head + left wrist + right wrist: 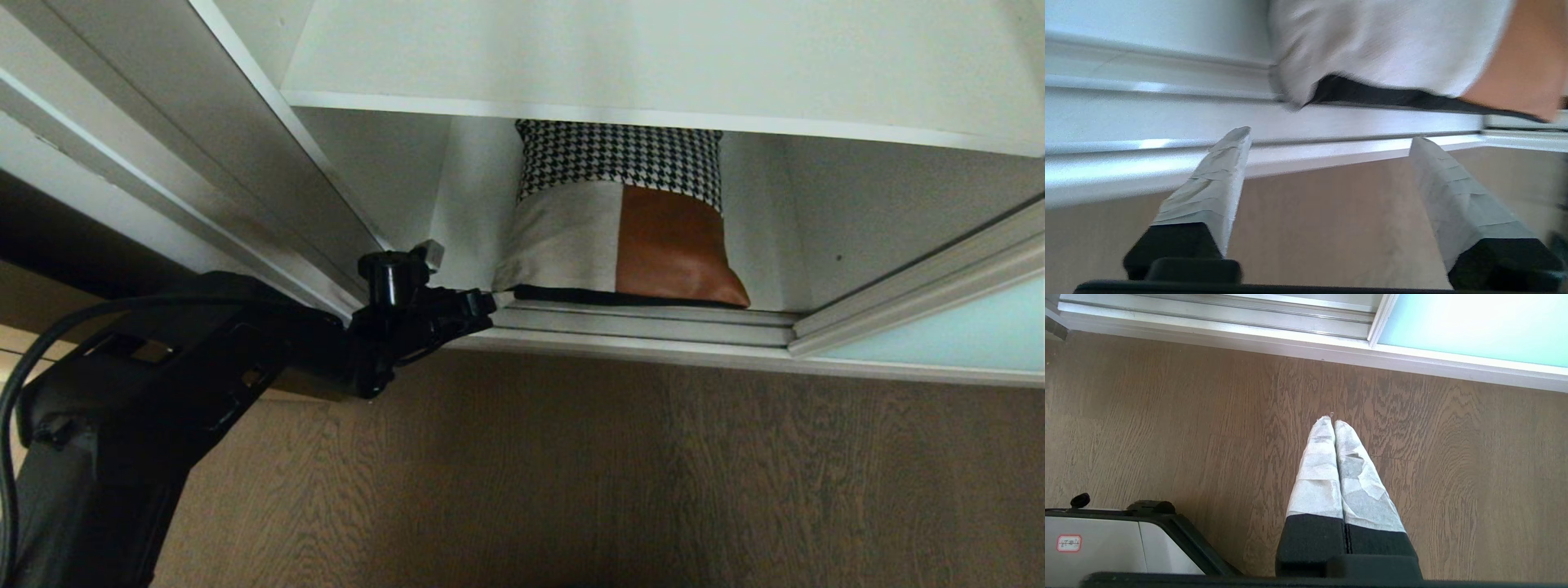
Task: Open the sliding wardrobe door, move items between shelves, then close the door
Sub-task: Place the pillow on the higher shelf
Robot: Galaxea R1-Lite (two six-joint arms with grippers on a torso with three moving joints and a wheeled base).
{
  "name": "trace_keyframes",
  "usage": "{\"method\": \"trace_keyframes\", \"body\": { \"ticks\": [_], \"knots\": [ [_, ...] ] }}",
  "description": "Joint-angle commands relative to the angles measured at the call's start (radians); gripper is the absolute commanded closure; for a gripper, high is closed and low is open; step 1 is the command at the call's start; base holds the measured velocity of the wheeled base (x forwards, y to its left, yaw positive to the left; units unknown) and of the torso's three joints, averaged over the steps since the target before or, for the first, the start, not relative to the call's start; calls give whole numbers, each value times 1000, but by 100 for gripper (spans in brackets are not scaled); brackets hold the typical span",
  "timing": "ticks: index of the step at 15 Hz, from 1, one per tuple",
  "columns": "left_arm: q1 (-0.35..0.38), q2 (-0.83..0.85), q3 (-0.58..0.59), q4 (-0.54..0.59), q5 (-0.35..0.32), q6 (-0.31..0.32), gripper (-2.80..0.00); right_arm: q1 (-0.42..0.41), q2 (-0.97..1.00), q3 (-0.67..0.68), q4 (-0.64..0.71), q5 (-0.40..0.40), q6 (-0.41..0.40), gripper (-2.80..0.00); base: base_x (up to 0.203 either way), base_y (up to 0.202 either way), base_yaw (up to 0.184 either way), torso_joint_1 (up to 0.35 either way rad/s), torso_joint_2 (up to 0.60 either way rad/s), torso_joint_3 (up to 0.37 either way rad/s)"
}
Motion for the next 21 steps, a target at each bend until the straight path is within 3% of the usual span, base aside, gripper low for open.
{"method": "trace_keyframes", "body": {
  "ticks": [1, 10, 15, 16, 21],
  "knots": [
    [-3, 45, -85, 15, -34, -13, -280, 1, 1, 1, 0, 0, 0, 0, 0, 0, 0, 0, 0, 0],
    [-13, 227, -412, 119, -45, -27, -280, 1, 1, 0, 0, 0, 0, 0, 0, 0, 0, 0, 0, 0],
    [-22, 232, -413, 79, -46, -15, -280, 1, 1, 0, 0, 0, 0, 0, 0, 0, 0, 0, 0, 0],
    [-22, 228, -413, 78, -47, -13, 0, 1, 0, 0, 0, 0, 0, 0, 0, 0, 0, 0, 0, 0],
    [-22, 238, -413, 13, -41, 38, 0, 1, 1, 1, 0, 0, 0, 0, 0, 0, 0, 0, 0, 0]
  ]
}}
